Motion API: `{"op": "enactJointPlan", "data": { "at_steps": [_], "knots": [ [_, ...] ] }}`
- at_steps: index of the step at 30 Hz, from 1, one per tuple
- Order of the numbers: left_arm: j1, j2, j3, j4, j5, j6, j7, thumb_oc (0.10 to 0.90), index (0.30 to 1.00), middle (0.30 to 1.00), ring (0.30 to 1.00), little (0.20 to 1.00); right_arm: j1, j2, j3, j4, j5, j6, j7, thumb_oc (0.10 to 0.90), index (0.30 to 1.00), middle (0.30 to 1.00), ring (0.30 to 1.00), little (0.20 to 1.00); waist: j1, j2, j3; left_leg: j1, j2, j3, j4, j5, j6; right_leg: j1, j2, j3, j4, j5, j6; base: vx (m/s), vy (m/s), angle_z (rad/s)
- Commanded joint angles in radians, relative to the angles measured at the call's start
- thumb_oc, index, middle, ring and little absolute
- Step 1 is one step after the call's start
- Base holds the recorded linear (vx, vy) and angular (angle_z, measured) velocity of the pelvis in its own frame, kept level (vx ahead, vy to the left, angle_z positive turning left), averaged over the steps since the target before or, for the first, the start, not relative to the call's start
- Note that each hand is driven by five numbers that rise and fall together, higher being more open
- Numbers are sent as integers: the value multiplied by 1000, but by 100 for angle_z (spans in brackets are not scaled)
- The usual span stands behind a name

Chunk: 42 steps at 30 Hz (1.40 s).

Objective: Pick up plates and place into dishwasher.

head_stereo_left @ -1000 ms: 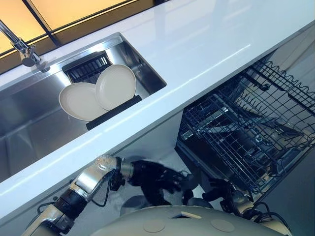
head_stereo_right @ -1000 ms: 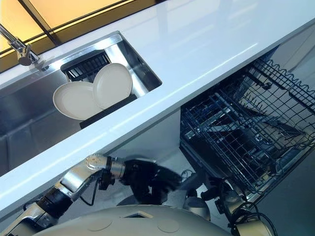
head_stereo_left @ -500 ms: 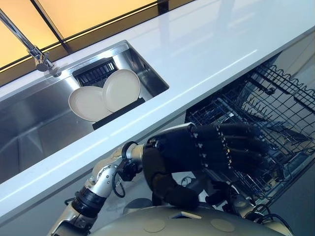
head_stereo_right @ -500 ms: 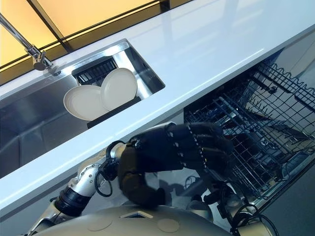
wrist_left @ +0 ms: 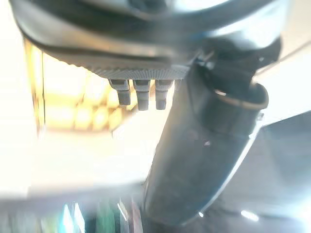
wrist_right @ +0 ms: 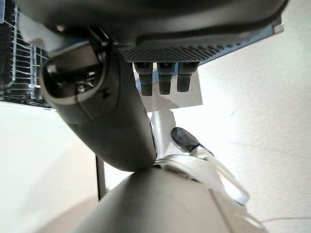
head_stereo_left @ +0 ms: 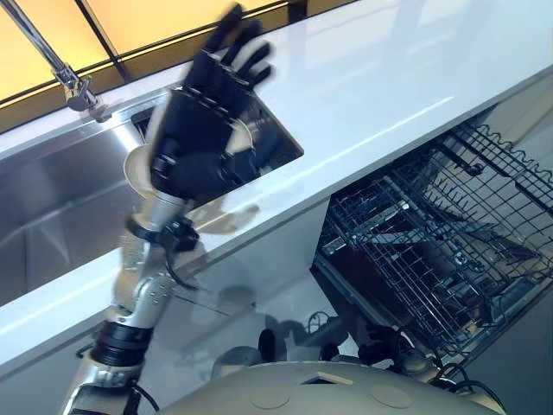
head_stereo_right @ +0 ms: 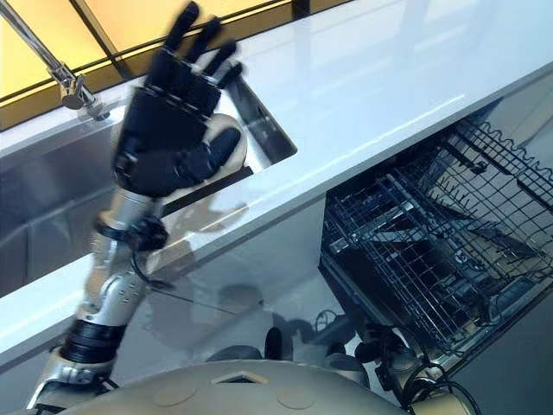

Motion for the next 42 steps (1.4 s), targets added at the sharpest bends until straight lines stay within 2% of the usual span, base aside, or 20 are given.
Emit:
{"op": "enactJointPlan", "data": {
  "at_steps": [1,3,5,8,9,13,20,28,36,42],
  "knots": [
    [-150,46,77,-30,248,-33,231,800,900,900,900,900,24,-6,12,56,-24,-25,18,800,900,900,900,900,12,13,-46,1,2,25,62,-145,-37,-35,65,-7,104,-147,-32,63,57,5],
    [-181,86,95,-10,295,24,299,800,900,900,900,900,24,-6,13,59,-27,-26,22,800,900,900,900,900,10,12,-51,2,0,26,68,-148,-34,-36,63,-3,109,-149,-31,62,61,1],
    [-239,170,138,66,323,115,376,800,900,900,900,900,23,-12,18,58,-38,-20,27,800,900,900,900,900,2,18,-62,5,-5,35,77,-156,-29,-38,58,5,116,-153,-29,79,97,-1],
    [-271,228,158,126,301,151,394,800,900,900,900,900,22,-14,14,56,-47,-13,29,800,900,900,900,900,-3,21,-65,8,-9,41,82,-161,-24,-39,55,10,122,-154,-27,58,87,-7],
    [-288,257,174,180,330,182,400,800,900,900,900,900,22,-20,14,52,-51,-6,29,800,900,900,900,900,-9,26,-69,11,-11,47,86,-166,-21,-39,51,15,125,-154,-25,76,126,-13],
    [-321,350,186,307,307,246,381,800,900,900,900,900,25,-28,1,48,-62,5,27,800,900,900,900,900,-21,34,-70,22,-21,63,96,-182,-5,-42,41,29,140,-156,-13,84,145,-15],
    [-370,462,174,509,300,298,265,800,900,900,900,900,38,-44,-24,35,-90,22,19,800,900,900,900,900,-45,40,-58,29,-39,97,124,-211,28,-59,19,66,169,-147,20,101,181,-14],
    [-451,519,133,650,277,354,197,800,900,900,900,900,62,-59,-38,5,-130,22,9,800,900,900,900,900,-70,23,-24,-1,-66,136,190,-248,58,-113,-17,114,202,-113,65,68,181,-16],
    [-510,513,92,732,243,352,169,800,900,900,900,900,63,-72,-36,-27,-144,23,-7,800,900,900,900,900,-84,9,7,-43,-79,155,243,-267,68,-171,-39,143,234,-89,91,13,103,-12],
    [-542,490,60,751,204,364,96,800,900,900,900,900,63,-88,-33,-50,-152,20,-17,800,900,900,900,900,-91,-3,27,-70,-81,165,271,-276,69,-202,-48,158,246,-73,103,17,62,-3]
  ]
}}
